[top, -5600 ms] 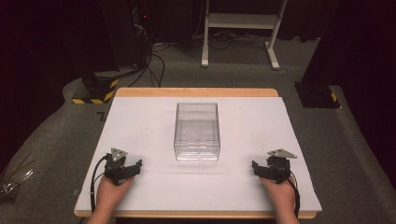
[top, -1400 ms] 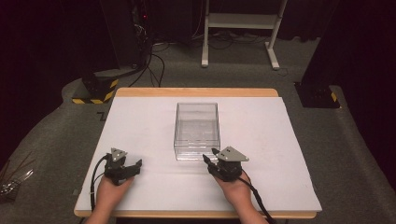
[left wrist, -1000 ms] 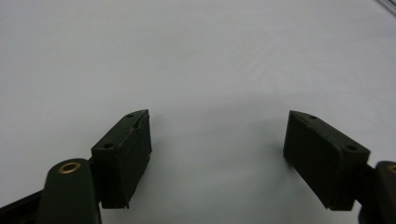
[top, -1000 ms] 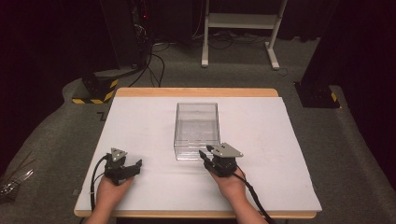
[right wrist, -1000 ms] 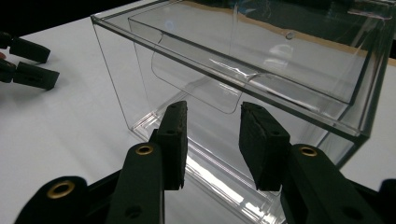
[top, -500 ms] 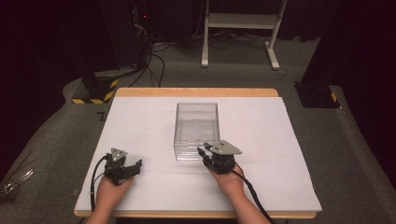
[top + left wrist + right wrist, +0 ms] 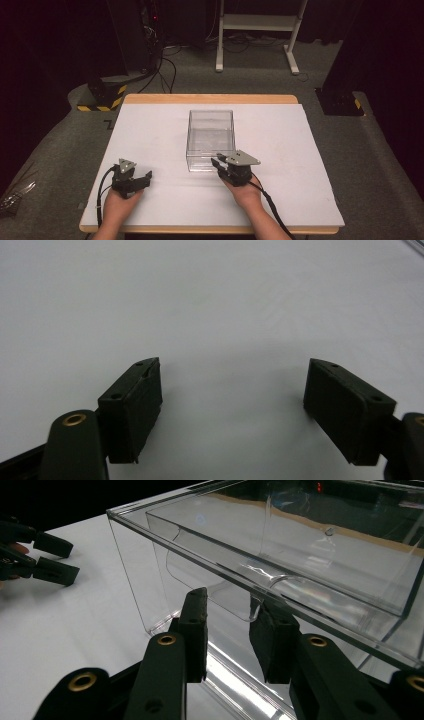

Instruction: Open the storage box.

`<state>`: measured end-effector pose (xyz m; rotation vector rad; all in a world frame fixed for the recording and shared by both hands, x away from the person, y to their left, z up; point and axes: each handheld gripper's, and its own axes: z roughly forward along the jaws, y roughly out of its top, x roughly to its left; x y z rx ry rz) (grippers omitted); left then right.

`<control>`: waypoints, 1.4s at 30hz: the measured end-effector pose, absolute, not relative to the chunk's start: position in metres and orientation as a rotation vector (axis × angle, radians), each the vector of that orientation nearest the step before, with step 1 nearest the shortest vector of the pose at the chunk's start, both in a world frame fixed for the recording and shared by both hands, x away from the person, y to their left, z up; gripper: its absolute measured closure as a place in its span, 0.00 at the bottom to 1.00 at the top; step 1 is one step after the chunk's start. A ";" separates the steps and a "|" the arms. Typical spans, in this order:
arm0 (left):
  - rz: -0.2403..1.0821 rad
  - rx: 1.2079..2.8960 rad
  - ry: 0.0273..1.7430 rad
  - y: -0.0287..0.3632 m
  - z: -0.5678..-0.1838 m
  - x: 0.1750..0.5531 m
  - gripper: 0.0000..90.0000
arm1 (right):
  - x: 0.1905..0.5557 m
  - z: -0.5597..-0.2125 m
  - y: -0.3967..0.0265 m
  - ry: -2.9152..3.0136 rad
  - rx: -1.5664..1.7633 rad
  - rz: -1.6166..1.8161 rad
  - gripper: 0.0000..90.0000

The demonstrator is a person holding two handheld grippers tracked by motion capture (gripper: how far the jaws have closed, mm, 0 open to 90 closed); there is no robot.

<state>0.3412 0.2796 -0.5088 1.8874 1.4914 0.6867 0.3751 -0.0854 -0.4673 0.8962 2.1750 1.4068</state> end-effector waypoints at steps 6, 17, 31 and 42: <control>0.686 1.888 1.492 0.280 -0.509 0.341 0.26 | 0.372 -0.467 -0.087 2.183 0.873 1.414 0.80; 0.685 1.888 1.490 0.279 -0.509 0.341 0.27 | 0.363 -0.467 -0.087 2.205 0.840 1.436 0.82; 0.684 1.905 1.427 0.275 -0.508 0.337 0.43 | 0.351 -0.467 -0.088 2.218 0.831 1.438 0.82; 0.647 1.906 1.319 0.242 -0.498 0.326 0.64 | 0.339 -0.467 -0.090 2.229 0.817 1.452 0.82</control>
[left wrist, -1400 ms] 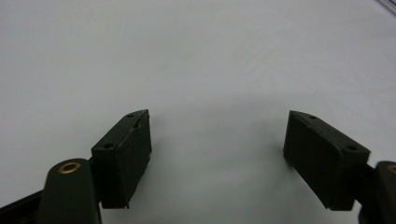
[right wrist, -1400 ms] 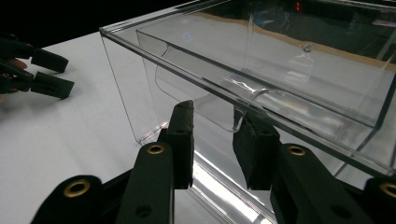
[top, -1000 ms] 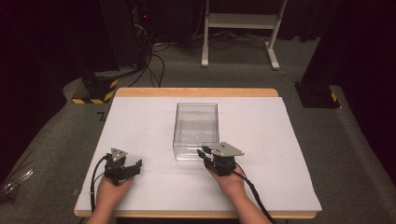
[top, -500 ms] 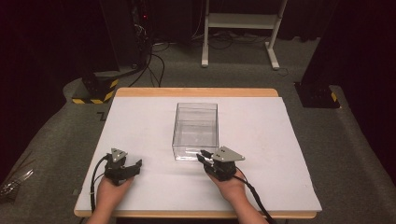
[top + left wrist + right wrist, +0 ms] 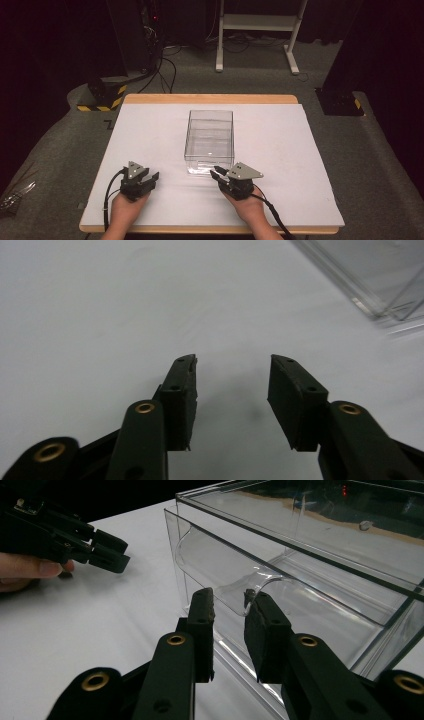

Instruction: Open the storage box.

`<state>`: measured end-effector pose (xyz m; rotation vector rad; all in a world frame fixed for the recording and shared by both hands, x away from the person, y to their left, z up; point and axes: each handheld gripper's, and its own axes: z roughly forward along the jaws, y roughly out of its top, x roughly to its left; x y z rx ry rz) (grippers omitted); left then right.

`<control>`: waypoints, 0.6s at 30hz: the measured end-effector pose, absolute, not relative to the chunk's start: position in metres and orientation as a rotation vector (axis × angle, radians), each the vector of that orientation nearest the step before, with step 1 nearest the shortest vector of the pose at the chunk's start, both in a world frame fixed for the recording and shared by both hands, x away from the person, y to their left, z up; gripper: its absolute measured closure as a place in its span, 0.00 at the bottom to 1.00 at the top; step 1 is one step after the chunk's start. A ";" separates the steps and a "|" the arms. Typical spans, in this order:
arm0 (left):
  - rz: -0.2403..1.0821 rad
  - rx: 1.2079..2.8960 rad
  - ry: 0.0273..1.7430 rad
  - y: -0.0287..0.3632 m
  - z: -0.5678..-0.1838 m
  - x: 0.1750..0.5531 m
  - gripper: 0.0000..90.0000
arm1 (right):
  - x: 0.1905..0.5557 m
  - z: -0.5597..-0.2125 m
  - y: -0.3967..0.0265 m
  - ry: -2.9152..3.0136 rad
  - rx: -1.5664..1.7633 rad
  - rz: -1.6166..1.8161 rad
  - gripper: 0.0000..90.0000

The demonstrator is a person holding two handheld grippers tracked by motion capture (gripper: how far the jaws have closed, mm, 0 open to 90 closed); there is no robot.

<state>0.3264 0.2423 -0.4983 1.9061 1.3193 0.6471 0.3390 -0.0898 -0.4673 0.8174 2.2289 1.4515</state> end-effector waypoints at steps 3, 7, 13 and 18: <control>0.658 1.896 1.284 0.231 -0.494 0.323 0.67 | 0.338 -0.467 -0.090 2.234 0.820 1.457 0.82; 0.678 1.891 1.261 0.225 -0.491 0.321 0.70 | 0.335 -0.467 -0.091 2.239 0.820 1.463 0.83; 0.675 1.883 1.285 0.228 -0.494 0.322 0.70 | 0.330 -0.468 -0.091 2.242 0.821 1.476 0.83; 0.681 1.882 1.293 0.230 -0.495 0.323 0.68 | 0.328 -0.467 -0.092 2.246 0.815 1.477 0.83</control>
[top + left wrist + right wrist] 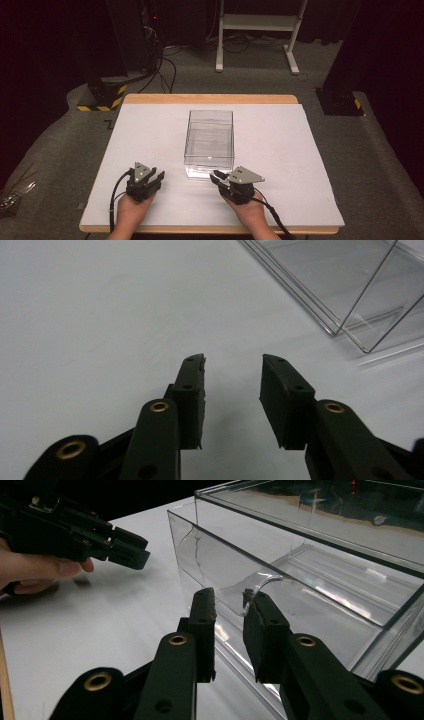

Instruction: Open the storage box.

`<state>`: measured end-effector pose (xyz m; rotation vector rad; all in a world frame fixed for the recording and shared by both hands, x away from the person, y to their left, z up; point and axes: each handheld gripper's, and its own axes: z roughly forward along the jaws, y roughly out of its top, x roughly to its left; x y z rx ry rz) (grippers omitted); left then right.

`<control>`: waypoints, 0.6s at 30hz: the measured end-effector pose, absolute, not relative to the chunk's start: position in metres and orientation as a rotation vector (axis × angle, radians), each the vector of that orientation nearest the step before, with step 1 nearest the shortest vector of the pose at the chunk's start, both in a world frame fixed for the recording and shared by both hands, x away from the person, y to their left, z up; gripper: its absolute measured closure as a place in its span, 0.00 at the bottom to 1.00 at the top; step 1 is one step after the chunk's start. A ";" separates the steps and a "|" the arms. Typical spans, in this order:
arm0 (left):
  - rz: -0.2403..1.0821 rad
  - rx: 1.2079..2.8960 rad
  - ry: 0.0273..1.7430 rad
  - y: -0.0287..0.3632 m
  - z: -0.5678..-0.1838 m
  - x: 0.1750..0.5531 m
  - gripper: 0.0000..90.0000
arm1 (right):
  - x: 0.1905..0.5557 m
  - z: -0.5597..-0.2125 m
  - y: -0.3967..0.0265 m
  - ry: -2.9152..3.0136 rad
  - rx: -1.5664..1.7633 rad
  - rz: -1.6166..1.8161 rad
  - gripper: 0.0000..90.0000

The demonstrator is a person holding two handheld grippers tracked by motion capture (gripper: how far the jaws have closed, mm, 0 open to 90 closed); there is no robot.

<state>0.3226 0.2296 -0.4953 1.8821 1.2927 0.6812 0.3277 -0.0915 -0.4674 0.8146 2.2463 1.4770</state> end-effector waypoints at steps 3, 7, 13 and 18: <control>0.688 1.876 1.311 0.231 -0.497 0.323 0.67 | 0.326 -0.467 -0.092 2.249 0.812 1.477 0.84; 0.701 1.894 1.335 0.234 -0.503 0.326 0.60 | 0.324 -0.467 -0.092 2.253 0.810 1.480 0.84; 0.670 1.906 1.374 0.236 -0.507 0.330 0.56 | 0.320 -0.467 -0.092 2.259 0.809 1.485 0.84; 0.645 1.912 1.383 0.236 -0.508 0.332 0.51 | 0.315 -0.467 -0.093 2.261 0.807 1.493 0.84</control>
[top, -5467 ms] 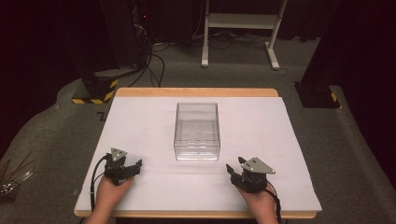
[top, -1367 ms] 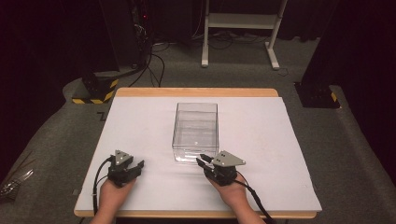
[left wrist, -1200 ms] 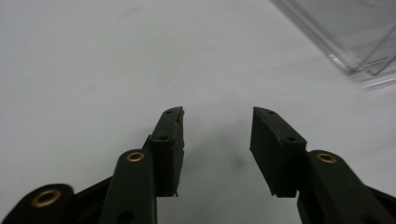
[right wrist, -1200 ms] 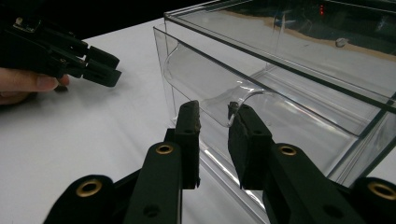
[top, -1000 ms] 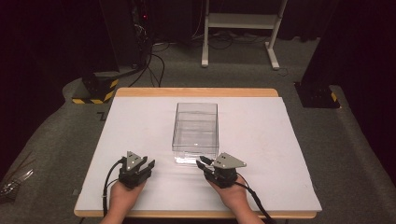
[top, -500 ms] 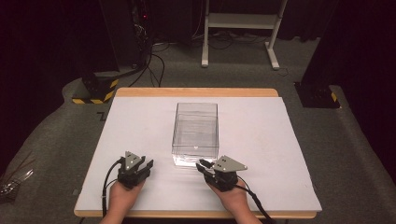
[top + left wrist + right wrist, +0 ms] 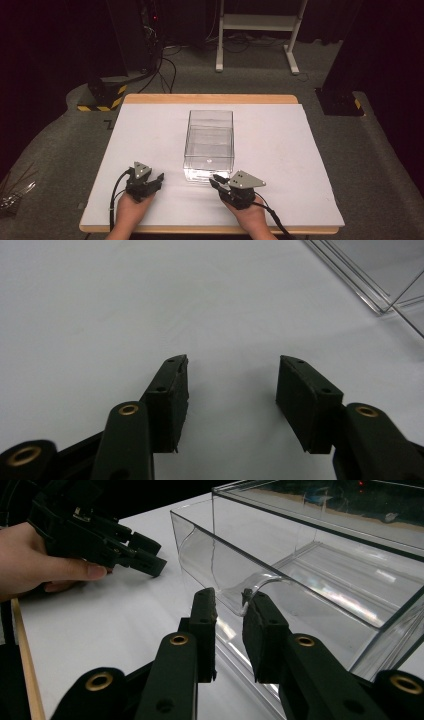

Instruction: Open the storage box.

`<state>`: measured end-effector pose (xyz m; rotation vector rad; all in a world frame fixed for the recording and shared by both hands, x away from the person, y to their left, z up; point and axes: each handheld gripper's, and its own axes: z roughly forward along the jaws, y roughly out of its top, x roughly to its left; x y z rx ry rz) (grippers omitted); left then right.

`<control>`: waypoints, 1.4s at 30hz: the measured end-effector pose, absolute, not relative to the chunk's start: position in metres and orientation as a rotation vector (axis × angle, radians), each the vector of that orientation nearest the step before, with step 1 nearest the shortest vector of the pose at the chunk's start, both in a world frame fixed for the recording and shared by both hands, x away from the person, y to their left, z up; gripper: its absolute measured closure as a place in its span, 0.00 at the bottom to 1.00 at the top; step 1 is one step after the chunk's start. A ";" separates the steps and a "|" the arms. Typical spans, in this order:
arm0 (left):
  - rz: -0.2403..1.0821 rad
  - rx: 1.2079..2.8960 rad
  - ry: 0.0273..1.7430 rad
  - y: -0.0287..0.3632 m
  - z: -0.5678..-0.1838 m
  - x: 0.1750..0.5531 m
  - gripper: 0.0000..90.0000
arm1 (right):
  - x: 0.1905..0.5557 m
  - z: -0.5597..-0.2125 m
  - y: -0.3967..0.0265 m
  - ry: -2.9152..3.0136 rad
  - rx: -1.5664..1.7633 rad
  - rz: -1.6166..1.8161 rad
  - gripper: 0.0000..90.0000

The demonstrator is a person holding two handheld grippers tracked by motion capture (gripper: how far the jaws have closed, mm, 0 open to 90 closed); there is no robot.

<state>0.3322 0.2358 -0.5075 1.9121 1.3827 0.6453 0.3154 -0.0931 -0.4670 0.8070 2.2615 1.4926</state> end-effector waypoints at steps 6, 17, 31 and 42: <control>0.645 1.913 1.383 0.236 -0.508 0.332 0.51 | 0.310 -0.467 -0.093 2.268 0.804 1.493 0.85; 0.647 1.913 1.383 0.236 -0.508 0.332 0.51 | 0.299 -0.466 -0.093 2.285 0.788 1.494 0.85; 0.649 1.915 1.381 0.236 -0.508 0.332 0.51 | 0.294 -0.467 -0.095 2.291 0.793 1.497 0.84; 0.647 1.914 1.382 0.236 -0.508 0.332 0.50 | 0.292 -0.467 -0.098 2.290 0.802 1.506 0.84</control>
